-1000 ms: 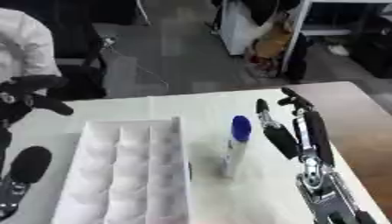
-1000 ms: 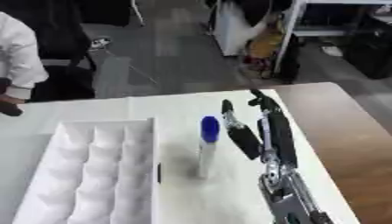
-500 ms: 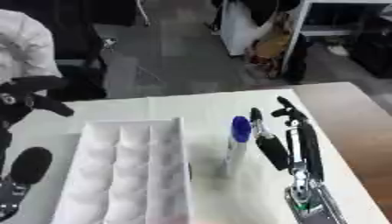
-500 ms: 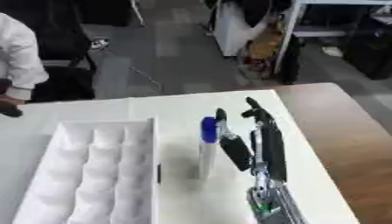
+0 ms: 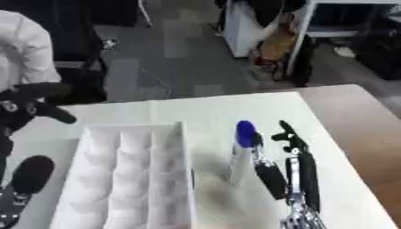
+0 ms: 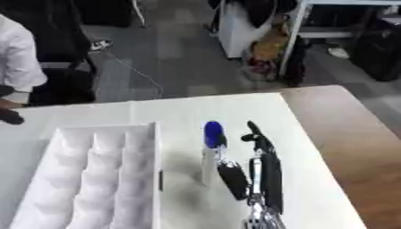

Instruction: Pick up objects on the table and place them in the box.

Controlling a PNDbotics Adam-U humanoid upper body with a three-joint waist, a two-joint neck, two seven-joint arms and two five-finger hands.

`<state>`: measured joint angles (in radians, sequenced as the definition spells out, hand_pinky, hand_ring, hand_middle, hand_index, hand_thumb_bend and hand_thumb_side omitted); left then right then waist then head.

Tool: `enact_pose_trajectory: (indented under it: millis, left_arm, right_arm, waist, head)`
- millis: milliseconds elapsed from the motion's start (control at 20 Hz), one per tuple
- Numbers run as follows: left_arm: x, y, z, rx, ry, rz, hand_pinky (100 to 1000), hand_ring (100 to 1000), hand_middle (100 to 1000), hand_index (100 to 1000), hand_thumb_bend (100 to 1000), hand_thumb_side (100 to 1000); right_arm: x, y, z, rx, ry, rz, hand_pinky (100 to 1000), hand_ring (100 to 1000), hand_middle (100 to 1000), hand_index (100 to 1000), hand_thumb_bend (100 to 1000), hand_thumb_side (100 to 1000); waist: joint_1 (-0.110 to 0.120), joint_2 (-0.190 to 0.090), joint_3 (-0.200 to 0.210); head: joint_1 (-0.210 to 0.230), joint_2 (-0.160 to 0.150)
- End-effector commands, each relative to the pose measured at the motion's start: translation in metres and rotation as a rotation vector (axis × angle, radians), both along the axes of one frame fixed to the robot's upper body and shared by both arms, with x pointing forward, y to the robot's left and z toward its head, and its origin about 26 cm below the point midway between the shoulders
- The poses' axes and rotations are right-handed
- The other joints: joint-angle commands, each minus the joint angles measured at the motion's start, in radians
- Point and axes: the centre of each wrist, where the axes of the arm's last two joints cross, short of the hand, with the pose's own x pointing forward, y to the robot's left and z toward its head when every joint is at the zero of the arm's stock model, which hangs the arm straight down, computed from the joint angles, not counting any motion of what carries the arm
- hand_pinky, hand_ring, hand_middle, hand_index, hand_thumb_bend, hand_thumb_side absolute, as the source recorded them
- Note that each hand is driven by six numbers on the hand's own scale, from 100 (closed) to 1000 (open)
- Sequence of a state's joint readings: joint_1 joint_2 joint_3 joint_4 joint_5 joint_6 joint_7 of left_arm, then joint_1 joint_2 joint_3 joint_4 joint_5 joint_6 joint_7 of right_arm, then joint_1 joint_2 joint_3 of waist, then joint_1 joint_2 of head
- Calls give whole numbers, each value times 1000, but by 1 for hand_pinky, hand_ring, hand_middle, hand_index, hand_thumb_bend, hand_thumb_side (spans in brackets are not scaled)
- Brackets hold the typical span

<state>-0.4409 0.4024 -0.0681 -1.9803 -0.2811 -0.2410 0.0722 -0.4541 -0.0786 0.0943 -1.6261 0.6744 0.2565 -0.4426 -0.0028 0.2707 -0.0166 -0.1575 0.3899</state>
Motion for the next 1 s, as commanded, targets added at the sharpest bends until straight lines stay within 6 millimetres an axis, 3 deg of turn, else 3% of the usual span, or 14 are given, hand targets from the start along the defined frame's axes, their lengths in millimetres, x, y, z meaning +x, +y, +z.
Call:
enact_pose_trajectory:
  millis: [50,900,1000]
  left_arm:
    - [-4,0,8,20,-30,-3,662,550,777,878,518,873]
    - [-3,-4,9,21,-32,-24,662,549,776,878,517,874]
    - [-3,-5,9,21,-30,-26,662,549,776,878,517,874]
  right_arm:
    - [-1,4,2,16,-34,13,751,879,650,935,383,817]
    - [4,27,-5,55,-35,96,746,881,660,939,408,835]
    - [5,30,-4,51,-33,104,747,882,661,939,464,835]
  waist:
    - [3,-13,-1]
    - [0,-7,12]
    - [0,-8,13]
  head:
    - [7,-17]
    - [-20,-28]
    - [-28,-28]
